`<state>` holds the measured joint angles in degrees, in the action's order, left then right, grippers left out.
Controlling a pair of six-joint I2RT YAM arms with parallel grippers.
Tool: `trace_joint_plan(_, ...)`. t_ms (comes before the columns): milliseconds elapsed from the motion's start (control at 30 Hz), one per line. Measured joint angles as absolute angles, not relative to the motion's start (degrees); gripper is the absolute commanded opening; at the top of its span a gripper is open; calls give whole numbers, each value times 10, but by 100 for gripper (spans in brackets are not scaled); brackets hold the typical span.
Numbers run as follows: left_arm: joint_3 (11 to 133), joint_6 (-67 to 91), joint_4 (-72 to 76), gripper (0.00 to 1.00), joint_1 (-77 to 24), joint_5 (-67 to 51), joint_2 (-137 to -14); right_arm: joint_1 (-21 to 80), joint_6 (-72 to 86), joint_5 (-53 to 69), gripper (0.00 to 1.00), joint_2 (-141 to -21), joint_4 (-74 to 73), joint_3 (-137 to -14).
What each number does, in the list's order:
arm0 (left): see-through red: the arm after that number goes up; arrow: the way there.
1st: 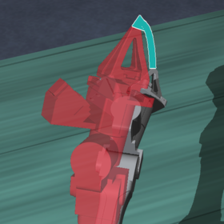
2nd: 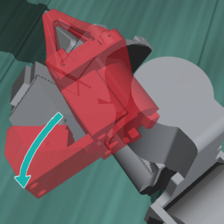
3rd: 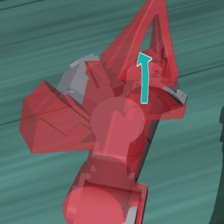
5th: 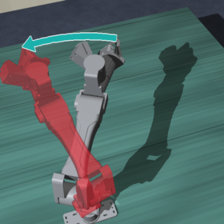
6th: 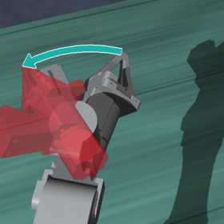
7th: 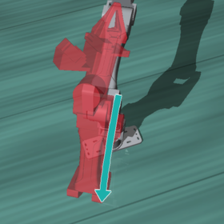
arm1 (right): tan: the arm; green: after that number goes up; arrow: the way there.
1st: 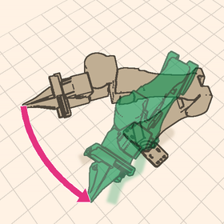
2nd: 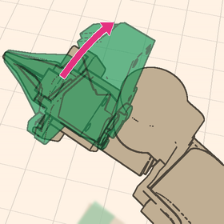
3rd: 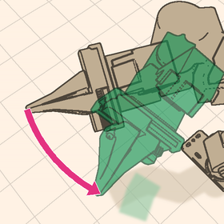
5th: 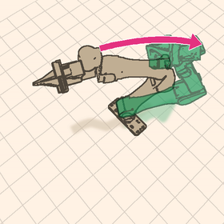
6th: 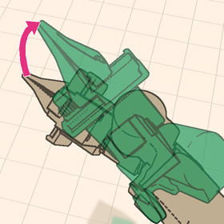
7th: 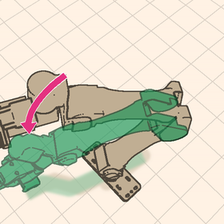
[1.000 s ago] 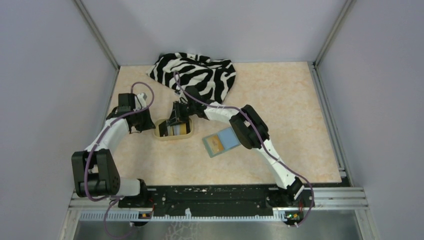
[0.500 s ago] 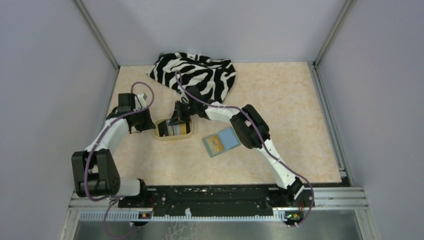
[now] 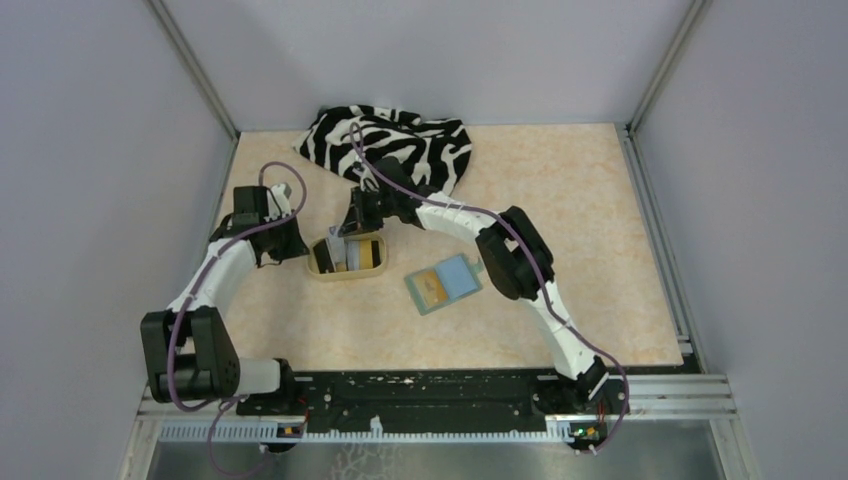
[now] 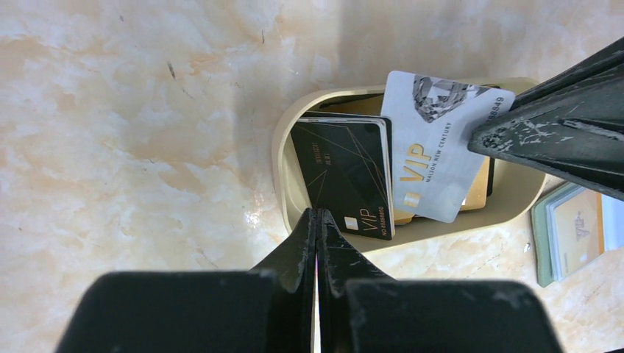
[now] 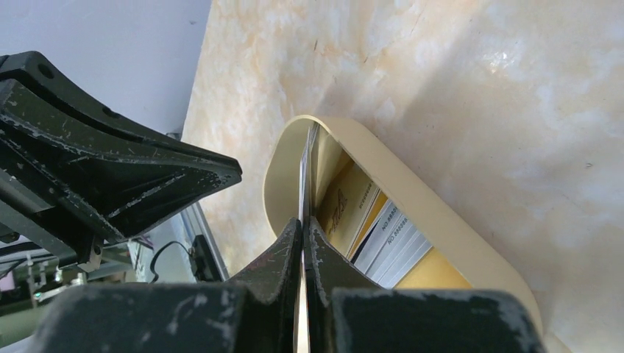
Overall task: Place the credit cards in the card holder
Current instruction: Pick up the credit card from the storage box.
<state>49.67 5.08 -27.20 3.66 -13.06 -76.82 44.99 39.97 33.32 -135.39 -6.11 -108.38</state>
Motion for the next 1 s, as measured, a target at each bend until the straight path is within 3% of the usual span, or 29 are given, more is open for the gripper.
trace_joint_plan(267, 490, 49, -260, 9, 37, -132, -708, 444, 374, 322, 0, -1318, -74, -1068)
trace_joint_plan(333, 486, 48, -254, 17, 37, -138, -681, 440, 370, 324, 0, -1304, -73, -1052)
trace_joint_plan(433, 481, 47, -236, 43, 37, -164, -635, 428, 370, 339, 0, -1272, -61, -1011)
trace_joint_plan(567, 455, 61, -188, 96, 37, -220, -555, 396, 361, 390, 0, -1208, -23, -936)
trace_joint_plan(800, 357, 193, -39, 97, 36, -350, -441, 312, 294, 537, 0, -1079, 4, -804)
trace_joint_plan(1000, 183, 442, 301, 92, 31, -503, -452, 252, 194, 668, 0, -990, -44, -721)
